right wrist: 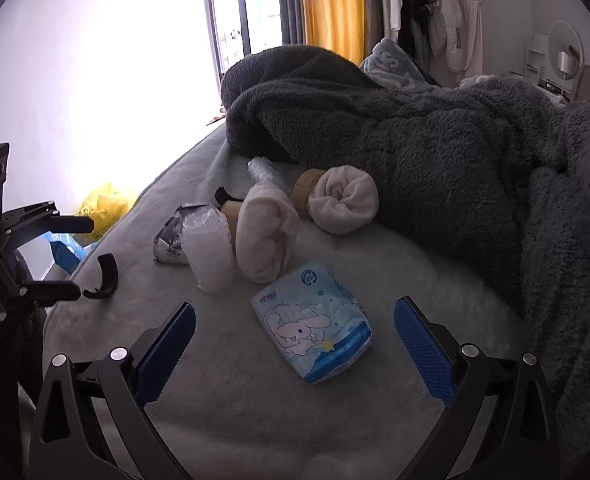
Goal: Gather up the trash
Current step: 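Reach the right gripper to the blue wipes pack and close on it, then lift the blue wipes pack with the right gripper over the teal bin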
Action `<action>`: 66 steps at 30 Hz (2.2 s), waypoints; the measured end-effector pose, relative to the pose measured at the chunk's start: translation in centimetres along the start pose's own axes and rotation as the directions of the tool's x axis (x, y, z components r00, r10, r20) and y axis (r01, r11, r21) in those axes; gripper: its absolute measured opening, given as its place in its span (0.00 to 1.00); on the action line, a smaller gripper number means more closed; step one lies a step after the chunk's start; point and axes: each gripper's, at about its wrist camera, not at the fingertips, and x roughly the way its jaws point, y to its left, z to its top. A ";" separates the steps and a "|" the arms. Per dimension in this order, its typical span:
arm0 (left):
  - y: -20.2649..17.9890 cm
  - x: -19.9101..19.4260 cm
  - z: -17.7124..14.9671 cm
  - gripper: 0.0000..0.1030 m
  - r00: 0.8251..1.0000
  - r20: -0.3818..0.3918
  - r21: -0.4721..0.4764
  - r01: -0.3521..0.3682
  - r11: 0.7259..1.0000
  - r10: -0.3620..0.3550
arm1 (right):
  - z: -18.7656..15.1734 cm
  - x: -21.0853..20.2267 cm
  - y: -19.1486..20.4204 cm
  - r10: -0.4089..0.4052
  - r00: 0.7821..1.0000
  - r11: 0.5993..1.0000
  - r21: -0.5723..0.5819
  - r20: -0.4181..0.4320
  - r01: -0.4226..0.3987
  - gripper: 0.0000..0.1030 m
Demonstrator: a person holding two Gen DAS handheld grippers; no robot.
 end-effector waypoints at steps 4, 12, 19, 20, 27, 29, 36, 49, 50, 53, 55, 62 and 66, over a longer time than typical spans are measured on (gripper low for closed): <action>0.3 1.1 -0.5 0.83 0.999 -0.033 -0.001 0.007 1.000 -0.007 | -0.2 1.3 -0.9 0.026 0.999 1.000 -0.005 -0.034 -0.026 0.97; 1.4 3.3 -1.1 0.71 0.996 -0.085 -0.033 0.018 0.999 -0.021 | -0.6 3.6 -2.7 0.034 0.994 0.999 0.013 -0.105 -0.033 0.97; 2.3 3.8 -0.9 0.61 0.996 -0.078 -0.095 0.041 0.995 -0.048 | -0.6 4.9 -2.8 0.029 0.991 1.000 0.013 -0.127 -0.027 0.97; 2.3 3.8 -0.9 0.60 0.996 -0.080 -0.099 0.039 0.994 -0.047 | -0.5 5.0 -2.7 0.031 0.992 0.999 0.013 -0.124 -0.030 0.97; 2.2 4.0 -0.9 0.49 0.995 -0.091 -0.092 0.019 0.996 -0.027 | -0.2 6.2 -2.2 0.020 0.989 1.000 -0.006 -0.148 -0.021 0.86; 2.3 4.0 -0.7 0.48 0.996 -0.086 -0.096 0.017 0.995 -0.025 | 0.0 6.3 -2.0 0.024 0.988 1.000 -0.010 -0.154 -0.025 0.78; 2.7 3.2 0.0 0.46 0.999 -0.044 -0.114 0.000 0.993 -0.005 | 0.2 6.2 -2.0 0.023 0.987 0.999 0.028 -0.161 -0.019 0.65; 4.9 0.2 1.2 0.46 0.996 0.050 -0.205 -0.057 0.977 0.069 | 2.9 2.6 1.1 -0.103 0.988 0.992 0.059 -0.115 0.110 0.64; 5.2 -0.1 1.2 0.46 0.995 0.057 -0.212 -0.065 0.975 0.078 | 3.4 2.1 1.2 -0.121 0.987 0.989 0.075 -0.109 0.130 0.64; 6.4 -0.9 1.1 0.46 0.991 0.068 -0.243 -0.098 0.965 0.117 | 5.2 0.3 1.8 -0.134 0.989 0.981 0.133 -0.059 0.141 0.65; 7.5 -1.3 0.9 0.46 0.988 0.067 -0.276 -0.117 0.954 0.141 | 6.2 -0.6 2.2 -0.118 0.993 0.977 0.176 -0.022 0.120 0.65; 11.7 -2.0 -1.7 0.46 0.974 -0.009 -0.355 -0.216 0.910 0.228 | 9.6 -0.5 6.9 -0.067 0.998 0.979 0.191 -0.015 0.068 0.65; 14.6 -2.5 -3.8 0.46 0.962 -0.066 -0.394 -0.269 0.879 0.265 | 10.8 0.0 9.7 -0.042 0.999 0.982 0.184 -0.016 0.045 0.65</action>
